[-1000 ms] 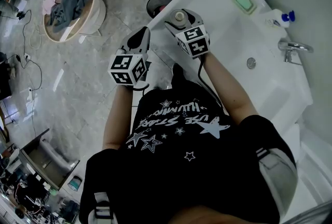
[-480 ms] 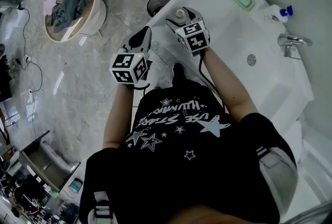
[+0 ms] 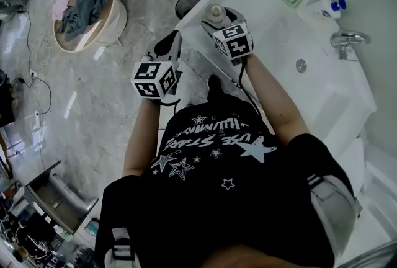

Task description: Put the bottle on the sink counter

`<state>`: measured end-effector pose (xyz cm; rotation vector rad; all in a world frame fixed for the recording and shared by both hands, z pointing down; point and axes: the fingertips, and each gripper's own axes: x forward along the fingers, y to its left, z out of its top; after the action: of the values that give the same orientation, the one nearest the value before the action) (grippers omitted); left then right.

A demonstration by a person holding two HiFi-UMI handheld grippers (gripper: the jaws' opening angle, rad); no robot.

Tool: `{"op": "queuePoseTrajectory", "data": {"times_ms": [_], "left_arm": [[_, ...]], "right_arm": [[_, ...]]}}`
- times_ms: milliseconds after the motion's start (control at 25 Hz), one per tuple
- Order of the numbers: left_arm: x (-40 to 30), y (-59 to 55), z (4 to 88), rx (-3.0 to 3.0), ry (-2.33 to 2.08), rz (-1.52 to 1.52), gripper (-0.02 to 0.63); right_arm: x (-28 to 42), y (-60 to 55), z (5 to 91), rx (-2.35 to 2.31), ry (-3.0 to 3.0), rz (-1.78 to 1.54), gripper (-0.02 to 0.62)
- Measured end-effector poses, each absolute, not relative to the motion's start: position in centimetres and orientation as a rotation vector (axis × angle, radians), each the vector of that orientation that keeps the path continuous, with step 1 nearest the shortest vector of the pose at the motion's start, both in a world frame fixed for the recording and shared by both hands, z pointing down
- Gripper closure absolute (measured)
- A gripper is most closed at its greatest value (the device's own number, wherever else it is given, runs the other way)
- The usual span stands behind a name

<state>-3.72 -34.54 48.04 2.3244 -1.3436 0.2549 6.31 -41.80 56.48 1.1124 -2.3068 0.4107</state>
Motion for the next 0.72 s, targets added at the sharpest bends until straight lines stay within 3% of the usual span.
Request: {"op": "queuePoseTrajectory", "data": {"times_ms": [720], "left_arm": [[-5.4, -28.3, 46.1, 2.437, -1.211, 0.222, 0.597]], "right_arm": [[8.9, -35.2, 51.6, 1.422, -2.251, 0.442, 0.262]]}}
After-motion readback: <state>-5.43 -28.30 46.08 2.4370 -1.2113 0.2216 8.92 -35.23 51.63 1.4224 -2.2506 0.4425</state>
